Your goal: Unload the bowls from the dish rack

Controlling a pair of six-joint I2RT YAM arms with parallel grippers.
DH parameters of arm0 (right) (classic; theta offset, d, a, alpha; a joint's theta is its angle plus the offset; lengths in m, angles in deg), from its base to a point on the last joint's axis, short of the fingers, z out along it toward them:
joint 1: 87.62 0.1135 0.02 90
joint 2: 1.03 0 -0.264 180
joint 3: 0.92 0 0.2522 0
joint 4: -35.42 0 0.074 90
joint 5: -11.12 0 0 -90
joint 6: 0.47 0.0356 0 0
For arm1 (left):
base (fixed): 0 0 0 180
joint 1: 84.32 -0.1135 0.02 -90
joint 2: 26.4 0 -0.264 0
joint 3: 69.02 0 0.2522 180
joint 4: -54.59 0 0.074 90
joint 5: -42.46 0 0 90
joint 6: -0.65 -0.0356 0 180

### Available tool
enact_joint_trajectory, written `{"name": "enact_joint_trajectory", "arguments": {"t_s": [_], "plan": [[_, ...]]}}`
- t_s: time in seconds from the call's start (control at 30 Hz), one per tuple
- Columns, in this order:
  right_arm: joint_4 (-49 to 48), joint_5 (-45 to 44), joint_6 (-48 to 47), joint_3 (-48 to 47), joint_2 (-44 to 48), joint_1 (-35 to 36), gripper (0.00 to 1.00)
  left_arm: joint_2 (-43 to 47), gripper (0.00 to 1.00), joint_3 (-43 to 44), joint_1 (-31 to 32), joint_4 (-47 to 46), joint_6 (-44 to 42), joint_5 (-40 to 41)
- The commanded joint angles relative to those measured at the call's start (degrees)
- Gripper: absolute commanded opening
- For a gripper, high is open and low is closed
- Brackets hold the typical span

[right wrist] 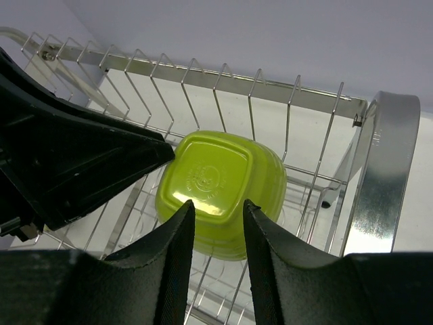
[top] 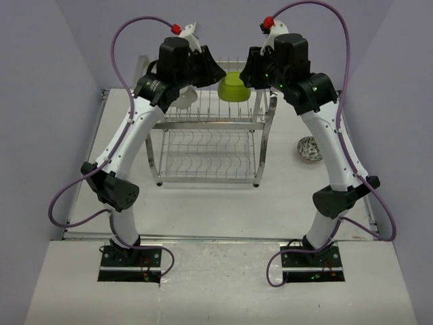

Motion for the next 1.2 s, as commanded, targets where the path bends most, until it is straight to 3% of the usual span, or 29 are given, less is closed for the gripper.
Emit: {"name": "enact_joint_trajectory", "arguments": {"t_s": [0.0,0.23,0.53,0.7,0.83,1.17], "plan": [[0.06,-0.15,0.40,-0.82,2.35,-0.19,0.36,-1.23,0.32,3.89,1.00,5.27,-2.72,3.13],[0.05,0.02,0.84,-0.39,2.79,-0.19,0.37,-2.20,0.32,4.42,1.79,5.71,-2.90,2.60],[-0.03,0.46,1.89,1.10,4.19,-0.36,0.39,-1.50,0.27,4.68,1.79,11.33,-2.11,8.14],[1.46,3.53,4.44,0.49,3.40,-0.54,0.61,-0.98,0.25,4.59,1.70,12.48,-2.63,10.60],[2.16,5.55,7.16,0.58,3.23,-0.45,0.71,-0.89,0.25,4.07,1.79,12.74,-2.72,10.78],[2.60,6.96,10.59,0.84,3.49,-0.45,0.75,0.25,0.23,1.26,1.70,13.45,-2.72,12.18]]}}
